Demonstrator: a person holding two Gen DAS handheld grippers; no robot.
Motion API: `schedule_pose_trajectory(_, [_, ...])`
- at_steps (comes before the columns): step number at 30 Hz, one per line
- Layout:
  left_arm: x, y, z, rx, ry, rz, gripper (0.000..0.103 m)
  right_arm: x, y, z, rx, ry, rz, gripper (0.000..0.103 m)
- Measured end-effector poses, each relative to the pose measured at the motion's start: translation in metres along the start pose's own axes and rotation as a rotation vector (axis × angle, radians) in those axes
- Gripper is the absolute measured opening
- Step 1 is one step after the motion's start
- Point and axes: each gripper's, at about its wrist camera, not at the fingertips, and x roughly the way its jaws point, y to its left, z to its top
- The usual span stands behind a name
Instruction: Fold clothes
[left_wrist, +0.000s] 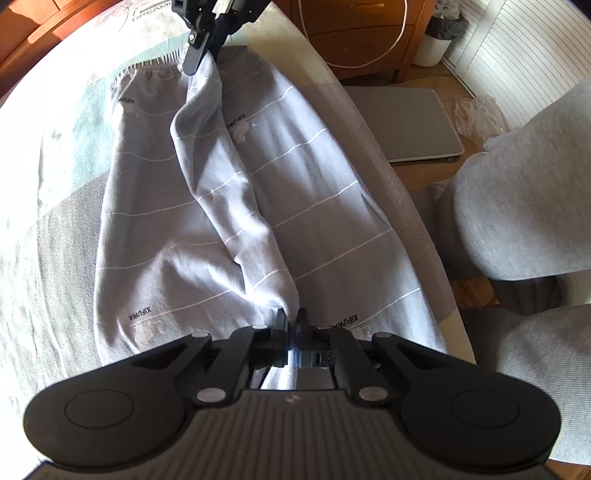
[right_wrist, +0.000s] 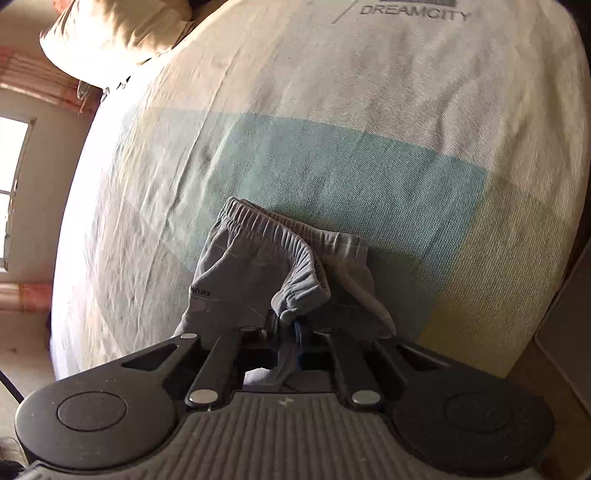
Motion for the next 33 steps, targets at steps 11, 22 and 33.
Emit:
schedule_pose_trajectory(11, [-0.021,-0.008,-0.004,0.052,-0.03,0.028,0.001,0.0,0.046,0.007,-0.753,0.066,-0.15,0.008])
schedule_pose_trajectory(22, [0.003,-0.02,0.007,0.066,-0.055,0.013,0.002,0.009,0.007,0.028,-0.616,0.063,-0.09,0.009])
schedule_pose_trajectory(33, [-0.011,-0.033,0.014,0.122,-0.104,-0.009,0.002,0.011,0.005,0.037,-0.476,0.071,-0.026,0.008])
